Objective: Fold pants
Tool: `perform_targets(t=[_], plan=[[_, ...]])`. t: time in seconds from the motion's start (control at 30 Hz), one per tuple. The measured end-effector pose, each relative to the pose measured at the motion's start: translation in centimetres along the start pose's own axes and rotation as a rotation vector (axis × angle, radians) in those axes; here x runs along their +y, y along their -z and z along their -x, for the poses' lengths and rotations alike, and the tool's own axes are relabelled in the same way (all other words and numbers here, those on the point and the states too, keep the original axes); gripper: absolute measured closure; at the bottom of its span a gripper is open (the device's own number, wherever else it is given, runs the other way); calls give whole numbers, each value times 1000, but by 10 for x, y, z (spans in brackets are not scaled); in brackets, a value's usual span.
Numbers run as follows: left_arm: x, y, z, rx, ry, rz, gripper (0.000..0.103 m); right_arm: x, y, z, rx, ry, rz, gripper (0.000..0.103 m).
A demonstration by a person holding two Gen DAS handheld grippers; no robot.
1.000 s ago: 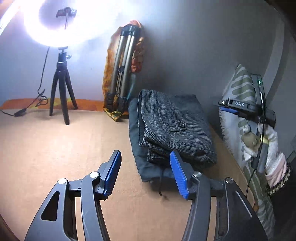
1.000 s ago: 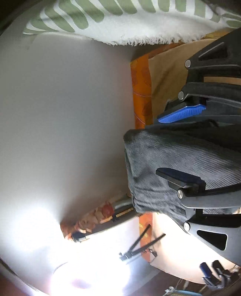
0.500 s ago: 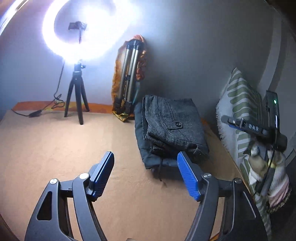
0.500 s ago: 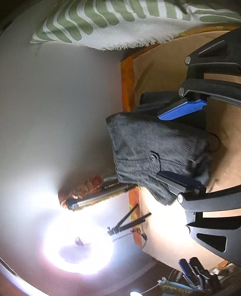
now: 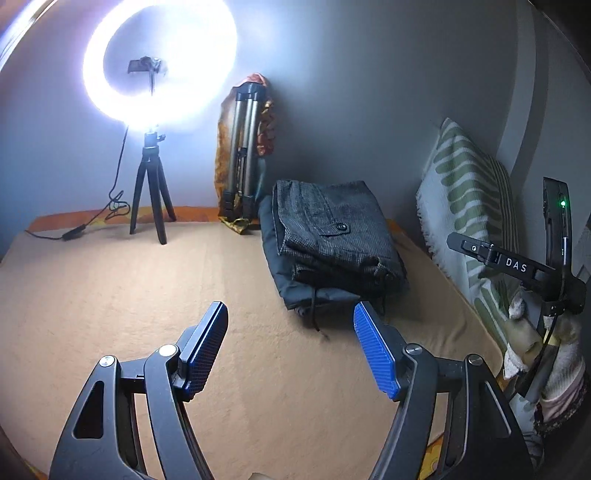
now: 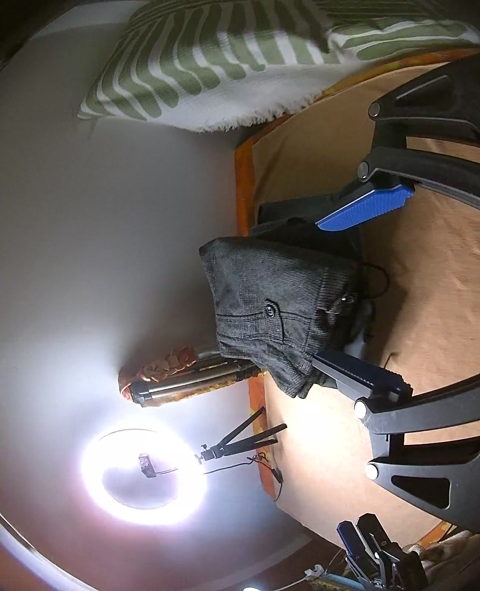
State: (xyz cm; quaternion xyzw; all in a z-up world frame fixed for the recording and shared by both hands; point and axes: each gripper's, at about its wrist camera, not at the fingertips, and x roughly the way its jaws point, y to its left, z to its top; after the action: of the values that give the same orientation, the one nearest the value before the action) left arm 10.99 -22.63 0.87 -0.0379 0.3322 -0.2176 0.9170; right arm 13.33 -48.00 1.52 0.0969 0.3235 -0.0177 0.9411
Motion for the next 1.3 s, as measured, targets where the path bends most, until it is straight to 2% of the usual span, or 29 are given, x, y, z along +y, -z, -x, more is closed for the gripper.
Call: perform_targets(t=[0.4, 0.57, 0.77, 0.83, 0.87, 1.3], plan=[[2, 11, 4, -2, 1, -4, 32, 13, 39, 18, -14, 81, -20, 23], [4, 15, 6, 12, -23, -4, 32, 17, 51, 15, -14, 86, -18, 21], [2, 19, 7, 15, -65, -24, 32, 18, 54, 14, -35, 101, -30, 18], [2, 19, 7, 14, -72, -26, 23, 19, 54, 14, -37, 98, -35, 18], [2, 19, 8, 10, -74, -24, 22, 19, 54, 14, -39, 95, -37, 18], [9, 21, 11, 13, -115, -8, 22, 28, 56, 12, -46, 88, -12, 17]])
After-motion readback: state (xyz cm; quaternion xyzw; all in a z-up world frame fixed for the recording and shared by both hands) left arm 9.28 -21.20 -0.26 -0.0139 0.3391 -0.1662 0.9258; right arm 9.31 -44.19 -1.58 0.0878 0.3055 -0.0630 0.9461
